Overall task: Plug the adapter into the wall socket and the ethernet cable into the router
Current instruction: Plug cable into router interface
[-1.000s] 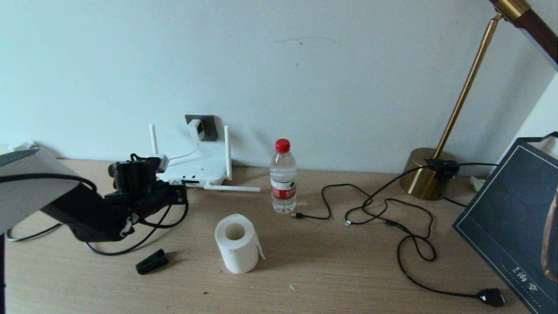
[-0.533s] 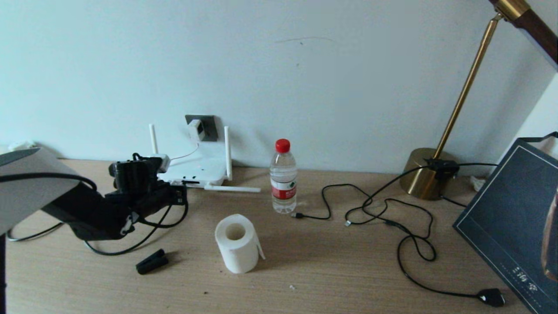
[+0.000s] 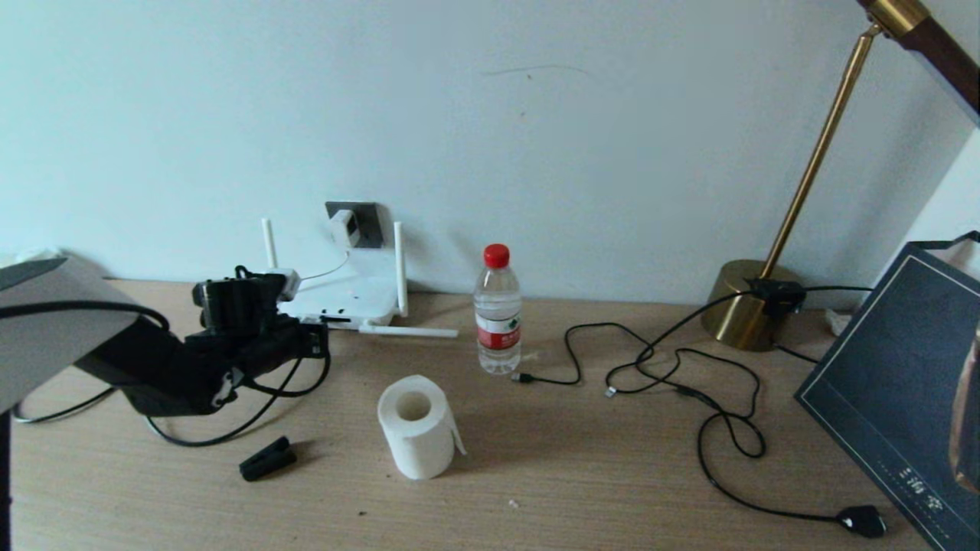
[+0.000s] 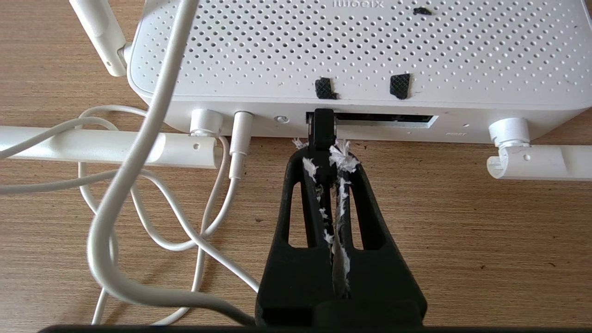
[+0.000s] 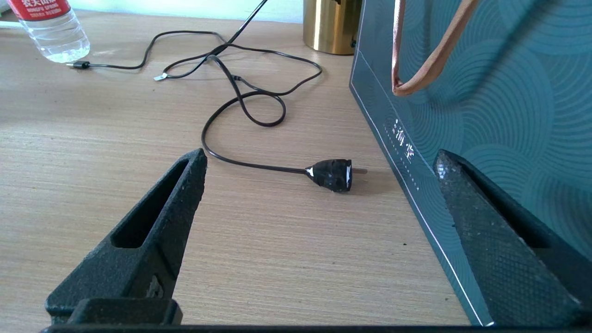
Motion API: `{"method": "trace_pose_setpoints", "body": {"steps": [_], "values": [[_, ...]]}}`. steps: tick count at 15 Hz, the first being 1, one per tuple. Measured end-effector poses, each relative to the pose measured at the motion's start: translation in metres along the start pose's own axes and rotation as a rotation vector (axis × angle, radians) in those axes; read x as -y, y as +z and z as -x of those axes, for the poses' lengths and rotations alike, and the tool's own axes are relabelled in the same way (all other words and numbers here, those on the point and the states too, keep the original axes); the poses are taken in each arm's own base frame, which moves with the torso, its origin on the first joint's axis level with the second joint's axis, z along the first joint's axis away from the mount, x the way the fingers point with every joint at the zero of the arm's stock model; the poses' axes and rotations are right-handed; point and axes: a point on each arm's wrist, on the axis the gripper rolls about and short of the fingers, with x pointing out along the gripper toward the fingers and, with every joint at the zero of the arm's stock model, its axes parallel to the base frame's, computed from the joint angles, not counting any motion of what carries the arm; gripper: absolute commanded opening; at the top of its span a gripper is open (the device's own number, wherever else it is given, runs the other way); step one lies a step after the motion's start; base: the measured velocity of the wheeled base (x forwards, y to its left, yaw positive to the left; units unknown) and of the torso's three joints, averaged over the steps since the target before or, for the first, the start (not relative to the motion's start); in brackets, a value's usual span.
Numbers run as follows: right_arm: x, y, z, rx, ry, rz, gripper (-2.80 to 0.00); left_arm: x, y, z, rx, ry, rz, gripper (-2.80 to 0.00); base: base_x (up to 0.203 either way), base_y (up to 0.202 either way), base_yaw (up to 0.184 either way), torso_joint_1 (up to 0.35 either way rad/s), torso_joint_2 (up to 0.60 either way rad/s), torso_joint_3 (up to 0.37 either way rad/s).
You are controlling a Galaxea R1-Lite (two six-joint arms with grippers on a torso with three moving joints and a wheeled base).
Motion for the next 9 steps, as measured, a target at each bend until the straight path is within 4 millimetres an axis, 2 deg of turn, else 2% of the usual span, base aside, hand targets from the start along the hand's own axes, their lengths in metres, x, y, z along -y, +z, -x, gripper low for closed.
{"method": "trace_pose_setpoints", "body": {"steps": [9], "values": [[0.0,0.0,0.0,0.0,0.0,0.0,0.0,-0.0001,0.0047,-0.0033,0.011,0.0,0.001,-2.8,0.0,0.0,0.0,0.0,0.0,0.0]]}}
